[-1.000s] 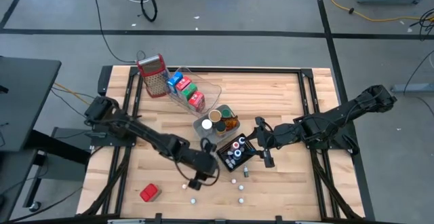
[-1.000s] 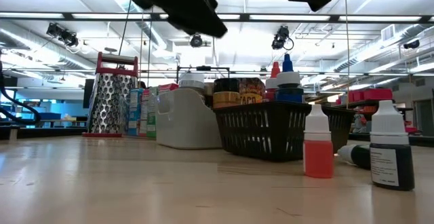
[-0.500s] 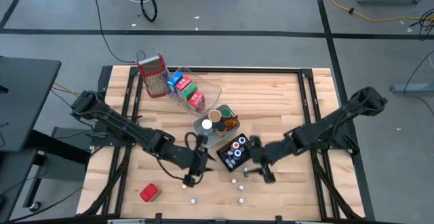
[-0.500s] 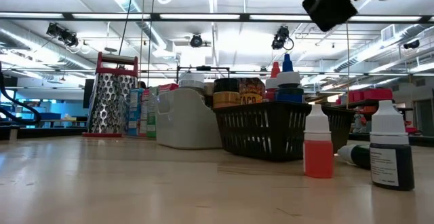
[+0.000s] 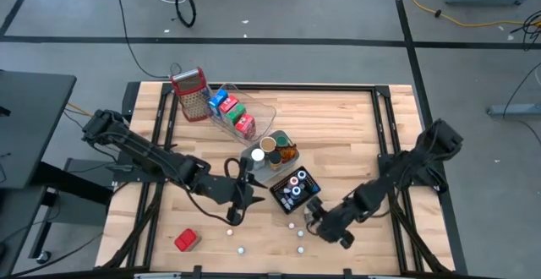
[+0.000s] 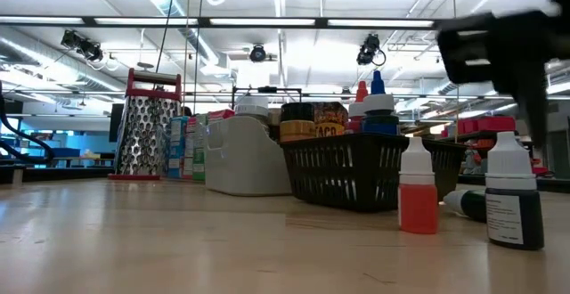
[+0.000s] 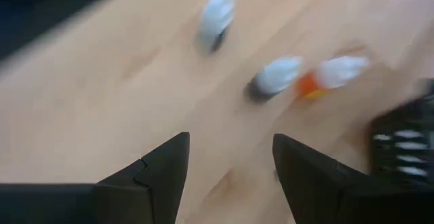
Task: Pick & Place Kitchen Items
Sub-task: Put the green small food coloring bottle into the black bin
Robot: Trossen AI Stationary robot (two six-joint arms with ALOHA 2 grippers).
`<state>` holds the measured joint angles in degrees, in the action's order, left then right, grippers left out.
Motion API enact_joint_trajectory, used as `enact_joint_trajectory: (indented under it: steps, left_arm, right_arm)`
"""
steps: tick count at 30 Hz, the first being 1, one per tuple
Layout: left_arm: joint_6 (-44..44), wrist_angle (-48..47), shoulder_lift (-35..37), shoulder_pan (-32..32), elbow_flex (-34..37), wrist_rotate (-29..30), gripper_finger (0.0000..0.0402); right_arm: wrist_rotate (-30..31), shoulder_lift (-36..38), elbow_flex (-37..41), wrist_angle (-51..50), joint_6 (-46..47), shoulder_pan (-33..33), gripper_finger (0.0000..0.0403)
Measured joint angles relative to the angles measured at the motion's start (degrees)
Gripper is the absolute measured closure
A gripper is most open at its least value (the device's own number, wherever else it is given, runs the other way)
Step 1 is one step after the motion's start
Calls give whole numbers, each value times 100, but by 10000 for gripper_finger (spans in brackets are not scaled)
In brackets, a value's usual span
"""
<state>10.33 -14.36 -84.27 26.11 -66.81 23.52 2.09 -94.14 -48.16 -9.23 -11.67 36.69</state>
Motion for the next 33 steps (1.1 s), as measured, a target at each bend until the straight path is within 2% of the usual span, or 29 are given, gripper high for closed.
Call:
enact_joint_trajectory:
  steps: [5, 10, 14, 17, 22, 25, 29, 33]
  left_arm:
    - [17, 3, 0, -49, 0, 3, 242]
    - [83, -14, 0, -51, 0, -48, 242]
    - [69, -16, 0, -48, 0, -64, 242]
    - [15, -29, 0, -48, 0, -64, 242]
    - [-103, -80, 0, -48, 2, -65, 242]
    - [-112, -86, 0, -48, 2, -66, 242]
    - [-184, -176, 0, -48, 2, -66, 242]
    - [-197, -192, 0, -48, 2, -66, 242]
  right_arm:
    - [136, -310, 0, -101, -1419, -84, 179]
    - [450, -315, -2, -88, -2353, -287, 179]
    - [138, -379, -4, -75, -3268, -479, 179]
    - [-55, -416, -4, -30, -3387, -677, 179]
    - [-839, -466, -7, 5, -3268, -1039, 179]
    - [-967, -507, -7, 62, -3518, -1173, 183]
    - [-1164, -646, -15, 113, -3960, -1308, 203]
    - [-1412, -761, -24, 78, -3940, -1437, 240]
